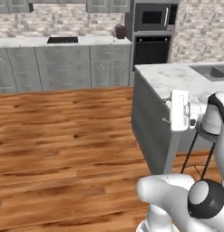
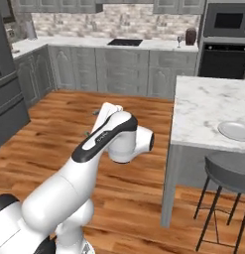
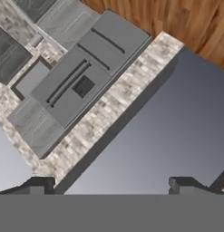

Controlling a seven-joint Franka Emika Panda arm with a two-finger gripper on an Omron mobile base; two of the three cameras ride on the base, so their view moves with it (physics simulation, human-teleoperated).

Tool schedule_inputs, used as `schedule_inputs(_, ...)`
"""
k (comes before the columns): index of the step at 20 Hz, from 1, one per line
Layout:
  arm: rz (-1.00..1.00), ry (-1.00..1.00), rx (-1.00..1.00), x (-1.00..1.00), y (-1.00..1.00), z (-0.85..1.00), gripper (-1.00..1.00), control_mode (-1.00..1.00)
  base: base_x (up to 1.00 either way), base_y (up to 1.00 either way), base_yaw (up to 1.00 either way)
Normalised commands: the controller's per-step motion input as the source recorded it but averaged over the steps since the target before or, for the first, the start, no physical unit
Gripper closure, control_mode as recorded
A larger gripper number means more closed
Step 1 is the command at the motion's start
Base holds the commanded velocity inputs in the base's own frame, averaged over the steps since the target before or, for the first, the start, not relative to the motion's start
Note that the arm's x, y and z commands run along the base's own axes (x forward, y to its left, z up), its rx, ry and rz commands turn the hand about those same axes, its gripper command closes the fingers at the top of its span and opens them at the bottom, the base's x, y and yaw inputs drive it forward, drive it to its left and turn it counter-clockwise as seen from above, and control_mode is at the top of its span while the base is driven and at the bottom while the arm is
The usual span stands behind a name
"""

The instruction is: Retrieve the wine glasses from the counter and place one next to each plate.

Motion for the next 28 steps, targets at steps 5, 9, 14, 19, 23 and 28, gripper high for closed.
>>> schedule_inputs(5,0.00,0.00,0.00,0.00,0.00,0.00,-1.00,1.00,0.54,1.00,-0.45)
schedule_inputs(9,0.00,0.00,0.00,0.00,0.00,0.00,-1.00,1.00,0.73,1.00,-0.35)
schedule_inputs(14,0.00,0.00,0.00,0.00,0.00,0.00,-1.00,1.00,0.97,1.00,-0.16)
schedule_inputs(19,0.00,0.00,0.00,0.00,0.00,0.00,-1.00,1.00,1.00,1.00,-0.14)
schedule_inputs(23,0.00,0.00,0.00,0.00,0.00,0.00,-1.00,1.00,1.00,0.79,-0.14)
schedule_inputs(28,0.00,0.00,0.00,0.00,0.00,0.00,-1.00,1.00,1.00,0.49,-0.12)
